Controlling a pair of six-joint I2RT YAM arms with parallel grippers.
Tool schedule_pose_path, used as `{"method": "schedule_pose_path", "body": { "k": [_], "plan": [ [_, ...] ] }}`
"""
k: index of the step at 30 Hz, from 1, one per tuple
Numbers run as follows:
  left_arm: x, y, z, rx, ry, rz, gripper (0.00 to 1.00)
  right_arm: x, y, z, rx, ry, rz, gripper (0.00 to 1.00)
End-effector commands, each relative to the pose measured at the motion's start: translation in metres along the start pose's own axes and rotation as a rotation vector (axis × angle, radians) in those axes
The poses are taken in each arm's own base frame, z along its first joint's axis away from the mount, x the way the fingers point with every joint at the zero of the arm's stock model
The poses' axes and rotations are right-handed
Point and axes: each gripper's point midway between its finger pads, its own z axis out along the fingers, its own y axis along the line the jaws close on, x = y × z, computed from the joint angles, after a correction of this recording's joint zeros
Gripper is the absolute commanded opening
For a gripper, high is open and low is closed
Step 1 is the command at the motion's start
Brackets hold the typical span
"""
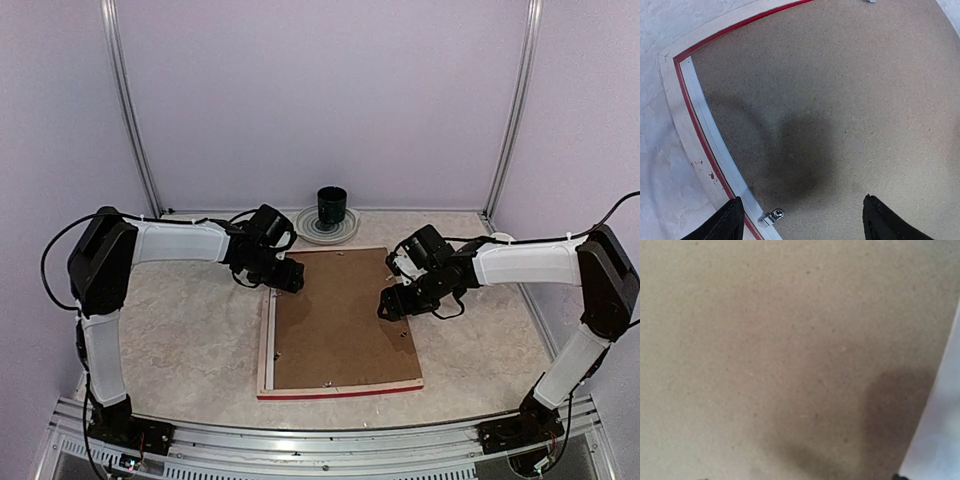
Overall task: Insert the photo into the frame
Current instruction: Press the fastener onto the backboard.
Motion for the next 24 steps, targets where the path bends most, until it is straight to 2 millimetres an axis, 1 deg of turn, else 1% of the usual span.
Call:
{"method": "schedule_pose_path", "body": {
  "k": [1,6,12,16,19,22,24],
  "plan": [
    [-0.005,0.007,0.002,-0.040,0.008,0.050,0.80,0.001,-0.002,-0.003,0.006,-0.011,0.011,0.78],
    [0.005,0.004,0.010,-0.019,0.047,0.060,0.80,0.001,-0.001,-0.002,0.002,-0.010,0.015,0.78],
    [0.015,0.000,0.014,0.003,0.088,0.044,0.80,0.002,-0.002,-0.002,0.004,-0.008,0.014,0.78],
    [0.023,0.003,0.017,-0.004,0.117,0.035,0.80,0.001,-0.002,-0.003,0.006,-0.011,0.012,0.78],
    [0.024,0.003,0.016,-0.006,0.122,0.030,0.80,0.001,-0.002,-0.003,0.006,-0.009,0.012,0.78],
    [0.027,-0.004,0.014,0.034,0.137,0.035,0.80,0.001,-0.002,-0.003,0.005,-0.007,0.010,0.78],
    [0.026,-0.005,0.013,0.042,0.140,0.036,0.80,-0.001,-0.001,-0.003,0.004,-0.009,0.011,0.78]
  ]
}}
